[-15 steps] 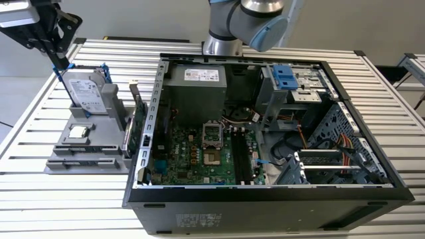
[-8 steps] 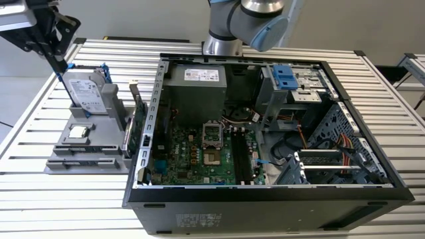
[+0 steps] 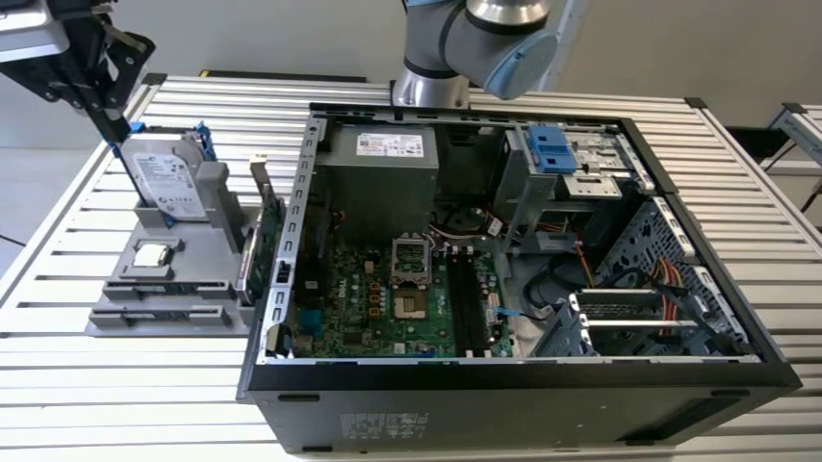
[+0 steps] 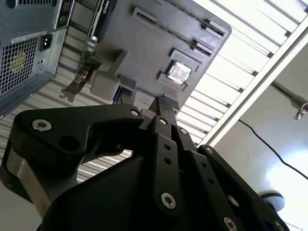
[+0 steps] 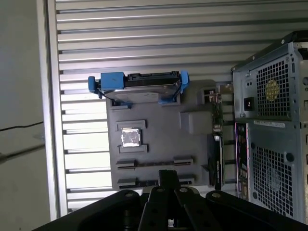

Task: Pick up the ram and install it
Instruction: 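Reach for the ram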

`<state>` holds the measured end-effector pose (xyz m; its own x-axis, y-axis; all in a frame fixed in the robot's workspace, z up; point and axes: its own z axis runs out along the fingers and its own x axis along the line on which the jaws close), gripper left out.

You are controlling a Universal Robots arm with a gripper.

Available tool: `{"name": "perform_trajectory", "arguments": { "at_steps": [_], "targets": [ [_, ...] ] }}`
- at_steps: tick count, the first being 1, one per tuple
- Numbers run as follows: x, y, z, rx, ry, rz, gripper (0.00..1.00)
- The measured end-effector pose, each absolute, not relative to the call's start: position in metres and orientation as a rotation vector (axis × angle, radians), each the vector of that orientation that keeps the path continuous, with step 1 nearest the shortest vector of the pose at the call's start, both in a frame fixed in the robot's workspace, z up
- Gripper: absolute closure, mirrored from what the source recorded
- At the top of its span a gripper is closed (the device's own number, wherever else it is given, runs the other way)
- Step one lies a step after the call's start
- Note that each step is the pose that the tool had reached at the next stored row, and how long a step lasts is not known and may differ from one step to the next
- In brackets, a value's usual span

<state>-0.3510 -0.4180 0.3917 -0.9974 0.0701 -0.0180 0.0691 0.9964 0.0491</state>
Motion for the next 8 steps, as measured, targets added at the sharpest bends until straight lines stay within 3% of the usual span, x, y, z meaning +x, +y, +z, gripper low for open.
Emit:
{"name": "perform_trajectory", "arguments": {
  "at_steps": [8],
  "targets": [
    [-0.3513, -0.4207, 0.3908, 0.107, 3.119, 0.076, 1.00]
  ]
}}
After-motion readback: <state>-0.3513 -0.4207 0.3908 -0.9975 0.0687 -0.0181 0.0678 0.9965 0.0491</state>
